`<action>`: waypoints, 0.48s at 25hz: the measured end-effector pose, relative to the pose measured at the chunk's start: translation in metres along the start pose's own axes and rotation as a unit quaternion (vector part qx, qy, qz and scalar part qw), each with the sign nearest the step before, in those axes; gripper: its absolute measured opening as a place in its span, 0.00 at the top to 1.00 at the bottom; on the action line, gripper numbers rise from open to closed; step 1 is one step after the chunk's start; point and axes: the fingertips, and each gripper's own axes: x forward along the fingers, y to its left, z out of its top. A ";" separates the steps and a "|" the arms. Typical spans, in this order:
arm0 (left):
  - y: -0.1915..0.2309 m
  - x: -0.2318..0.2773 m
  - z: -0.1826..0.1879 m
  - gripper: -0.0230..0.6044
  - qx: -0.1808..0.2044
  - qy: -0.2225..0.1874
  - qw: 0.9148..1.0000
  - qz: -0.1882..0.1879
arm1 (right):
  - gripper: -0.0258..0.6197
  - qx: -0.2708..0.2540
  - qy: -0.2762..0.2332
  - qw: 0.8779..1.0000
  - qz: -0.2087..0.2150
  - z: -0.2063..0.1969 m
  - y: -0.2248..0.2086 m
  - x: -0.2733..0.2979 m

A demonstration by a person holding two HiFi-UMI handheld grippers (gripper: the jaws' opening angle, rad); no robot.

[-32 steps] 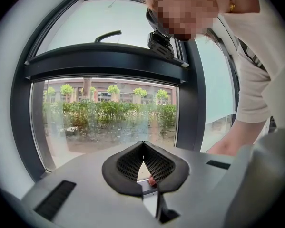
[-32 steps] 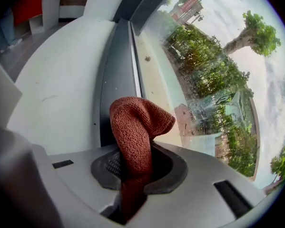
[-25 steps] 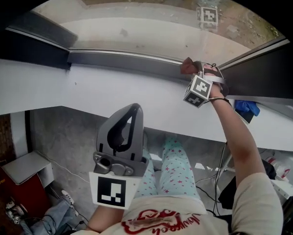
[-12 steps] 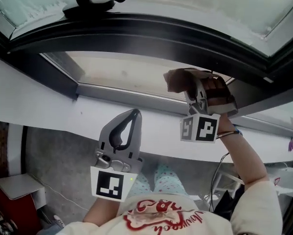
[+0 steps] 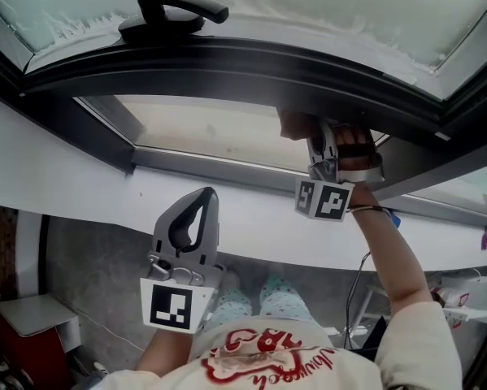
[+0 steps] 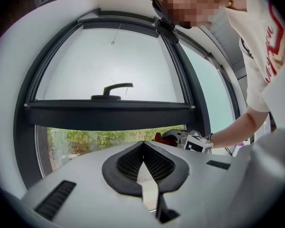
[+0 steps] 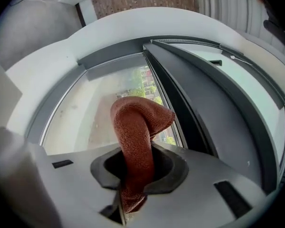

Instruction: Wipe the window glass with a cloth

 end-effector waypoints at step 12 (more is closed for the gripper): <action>-0.021 0.029 -0.012 0.93 -0.008 0.009 1.000 0.020 | 0.82 0.005 -0.023 0.998 0.054 -0.008 0.064 0.004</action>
